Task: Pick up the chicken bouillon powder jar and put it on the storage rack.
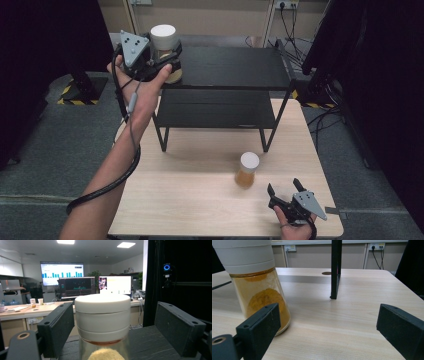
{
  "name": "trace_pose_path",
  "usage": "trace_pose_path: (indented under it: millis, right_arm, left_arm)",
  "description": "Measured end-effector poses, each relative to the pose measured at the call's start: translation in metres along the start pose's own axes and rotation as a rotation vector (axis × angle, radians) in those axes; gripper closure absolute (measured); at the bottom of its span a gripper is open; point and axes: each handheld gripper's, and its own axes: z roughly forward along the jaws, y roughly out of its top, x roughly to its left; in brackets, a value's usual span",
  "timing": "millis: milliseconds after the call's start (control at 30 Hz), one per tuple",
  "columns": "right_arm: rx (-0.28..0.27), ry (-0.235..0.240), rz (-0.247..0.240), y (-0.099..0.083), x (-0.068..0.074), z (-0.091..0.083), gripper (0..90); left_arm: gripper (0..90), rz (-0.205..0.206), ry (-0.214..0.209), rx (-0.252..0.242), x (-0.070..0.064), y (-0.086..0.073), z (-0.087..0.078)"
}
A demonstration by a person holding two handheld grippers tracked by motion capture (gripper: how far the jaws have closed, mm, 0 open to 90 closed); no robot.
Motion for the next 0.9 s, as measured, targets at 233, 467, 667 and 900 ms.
trace_pose_path:
  millis: [233, 467, 667, 900]
  right_arm:
    - [0.003, 0.0, -0.006, 0.001, 0.0, 0.0, 5.6]
    - [0.003, -0.001, -0.005, 0.0, 0.001, 0.0, 5.6]
    - [0.004, -0.001, -0.006, 0.001, 0.001, 0.0, 5.6]
    - [0.005, -0.002, -0.008, 0.001, 0.001, 0.0, 5.6]
  left_arm:
    - [15.6, 0.012, -0.014, 0.0, -0.002, -0.002, -0.014]
    - [15.7, 0.019, -0.041, -0.012, 0.001, -0.013, -0.031]
    - [15.8, 0.042, -0.051, -0.006, 0.003, -0.029, -0.045]
    - [15.8, 0.044, -0.07, -0.003, 0.005, -0.045, -0.059]
